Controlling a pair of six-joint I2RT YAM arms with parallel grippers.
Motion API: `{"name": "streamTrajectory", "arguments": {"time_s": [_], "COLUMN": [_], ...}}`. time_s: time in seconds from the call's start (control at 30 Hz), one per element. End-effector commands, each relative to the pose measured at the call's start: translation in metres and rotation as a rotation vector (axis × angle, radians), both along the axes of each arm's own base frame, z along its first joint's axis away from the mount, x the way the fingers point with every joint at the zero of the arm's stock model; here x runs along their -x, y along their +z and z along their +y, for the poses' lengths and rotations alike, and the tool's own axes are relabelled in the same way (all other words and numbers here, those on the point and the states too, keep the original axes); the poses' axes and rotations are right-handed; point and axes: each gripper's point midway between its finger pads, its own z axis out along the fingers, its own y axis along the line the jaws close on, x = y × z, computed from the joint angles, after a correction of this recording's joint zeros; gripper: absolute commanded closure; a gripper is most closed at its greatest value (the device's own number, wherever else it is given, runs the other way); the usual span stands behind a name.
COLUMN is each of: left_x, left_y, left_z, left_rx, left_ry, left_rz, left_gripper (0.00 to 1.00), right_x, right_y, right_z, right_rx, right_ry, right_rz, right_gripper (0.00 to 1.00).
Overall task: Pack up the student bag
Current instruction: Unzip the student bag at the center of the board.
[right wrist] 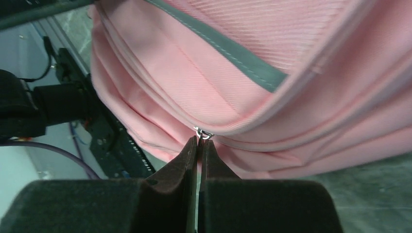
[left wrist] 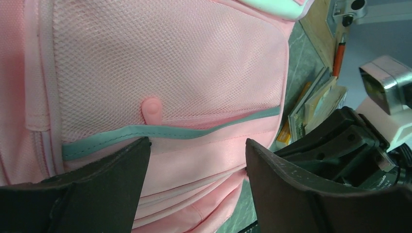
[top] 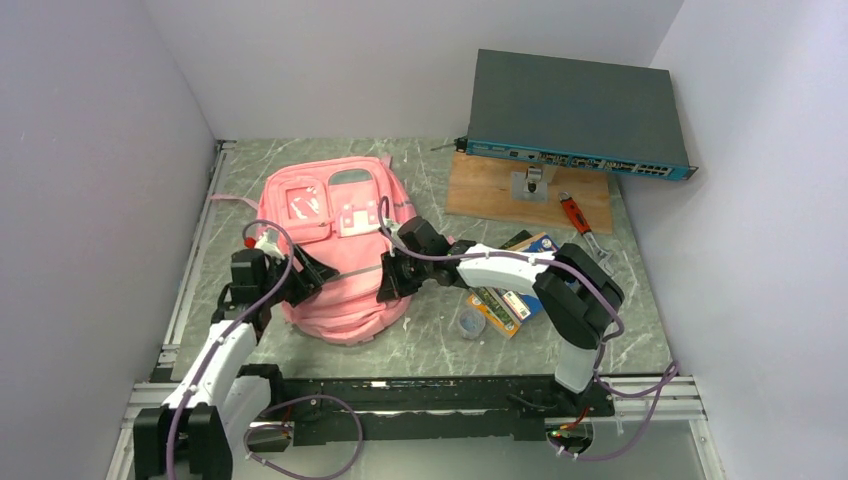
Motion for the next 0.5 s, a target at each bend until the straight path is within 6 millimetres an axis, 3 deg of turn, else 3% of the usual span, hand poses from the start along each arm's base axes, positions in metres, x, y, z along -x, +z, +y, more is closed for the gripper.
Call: {"name": "streamTrajectory", "arguments": {"time_s": [0.0,0.1,0.2,0.3,0.47], "left_x": [-0.014,-0.019,-0.021,-0.016,0.007], "left_y": [0.023,0.03,0.043,0.054,0.06], "left_z": [-0.029,-0.04,-0.045,-0.039,-0.027], "left_rx": [0.071,0.069,0.064,0.006,-0.116], "left_ry": [-0.014,-0.04,-0.075,-0.085,-0.115], "left_rz": [-0.115,-0.141,-0.176,-0.215,-0.199], "left_gripper": [0.23,0.23,0.18,0.03,0.0], "right_x": [0.025,0.03,0.015,-0.003,-0.013], "right_y": [0.037,0.043,0.033,0.032,0.042], "right_z": [0.032,0.048,0.039,0.021,-0.002], "right_rx": [-0.153,-0.215,-0.171,-0.134,-0.1], "right_ry": [-0.037,-0.039,-0.108,-0.161,-0.243], "right_rz": [0.171,0.187,0.163,0.105,0.041], "right_gripper": [1.0,1.0,0.95,0.76,0.45]}}
